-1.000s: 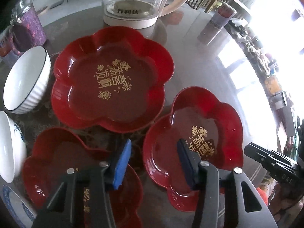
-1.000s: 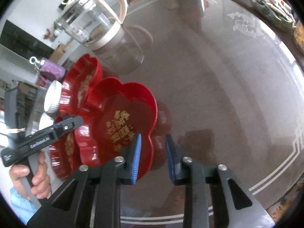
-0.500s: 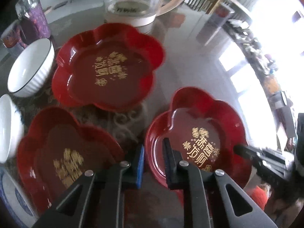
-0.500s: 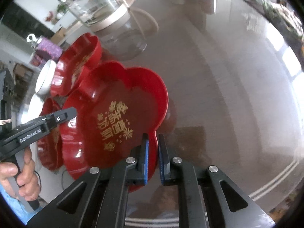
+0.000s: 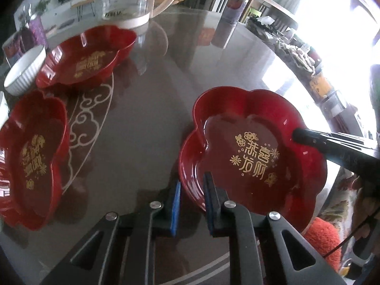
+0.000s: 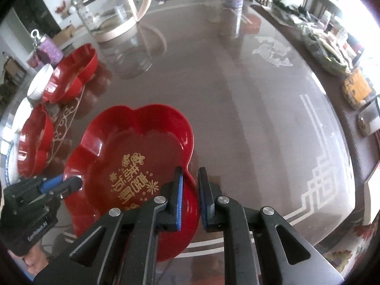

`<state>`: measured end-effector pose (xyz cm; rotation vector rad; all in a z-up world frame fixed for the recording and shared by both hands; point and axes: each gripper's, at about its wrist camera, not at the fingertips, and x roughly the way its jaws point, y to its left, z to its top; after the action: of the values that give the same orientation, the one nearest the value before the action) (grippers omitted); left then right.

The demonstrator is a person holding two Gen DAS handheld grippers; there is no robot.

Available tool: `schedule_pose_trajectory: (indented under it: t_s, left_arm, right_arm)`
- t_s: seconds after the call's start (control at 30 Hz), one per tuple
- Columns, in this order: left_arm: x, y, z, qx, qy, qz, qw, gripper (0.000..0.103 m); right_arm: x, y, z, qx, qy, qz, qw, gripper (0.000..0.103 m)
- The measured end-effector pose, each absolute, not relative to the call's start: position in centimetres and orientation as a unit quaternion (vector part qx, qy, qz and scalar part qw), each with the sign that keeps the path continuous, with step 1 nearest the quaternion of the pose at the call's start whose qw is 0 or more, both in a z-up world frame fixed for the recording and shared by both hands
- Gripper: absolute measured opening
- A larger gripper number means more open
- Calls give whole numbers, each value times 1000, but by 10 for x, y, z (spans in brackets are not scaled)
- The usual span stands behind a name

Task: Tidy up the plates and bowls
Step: 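Carry the red plate away from the bowls and set it down, open right gripper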

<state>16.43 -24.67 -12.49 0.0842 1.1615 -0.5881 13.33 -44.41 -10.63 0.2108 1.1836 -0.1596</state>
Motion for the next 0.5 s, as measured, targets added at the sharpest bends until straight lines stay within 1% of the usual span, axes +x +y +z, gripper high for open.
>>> schedule_pose_trajectory:
  t_s: [0.03, 0.07, 0.1, 0.13, 0.17, 0.2, 0.23, 0.27, 0.3, 0.33, 0.4, 0.47, 0.5]
  left_arm:
    - [164, -247, -124, 41, 535, -273, 798, 18]
    - [162, -246, -121, 49, 526, -267, 806, 18]
    - [163, -245, -119, 56, 520, -264, 811, 19]
    - [166, -243, -117, 58, 515, -264, 813, 23]
    - [165, -238, -113, 58, 507, -260, 820, 25]
    - [166, -232, -109, 61, 501, -251, 826, 30]
    - [167, -228, -105, 59, 496, -245, 831, 43]
    - [167, -218, -98, 48, 491, -239, 836, 53]
    - [168, -209, -92, 39, 485, -235, 841, 76]
    - [167, -198, -83, 29, 472, -228, 851, 90]
    - [158, -174, -60, 16, 430, -208, 878, 95]
    - [145, -151, -39, 11, 399, -197, 896, 98]
    - [140, -141, -32, 9, 388, -192, 901, 99]
  right_arm:
    - [134, -444, -108, 100, 553, -77, 823, 20]
    - [133, -446, -109, 100, 550, -81, 825, 32]
    - [132, -447, -110, 104, 544, -82, 829, 41]
    - [130, -447, -110, 105, 536, -87, 833, 55]
    - [130, -445, -108, 103, 530, -93, 837, 58]
    - [129, -445, -106, 101, 523, -98, 841, 58]
    - [127, -444, -102, 101, 516, -102, 844, 58]
    - [124, -444, -97, 99, 509, -112, 848, 58]
    - [120, -442, -88, 95, 497, -126, 853, 58]
    - [116, -439, -78, 93, 486, -135, 858, 58]
    - [103, -428, -49, 89, 451, -150, 875, 60]
    - [88, -410, -20, 76, 412, -165, 893, 69]
    - [79, -396, -3, 67, 386, -171, 904, 71]
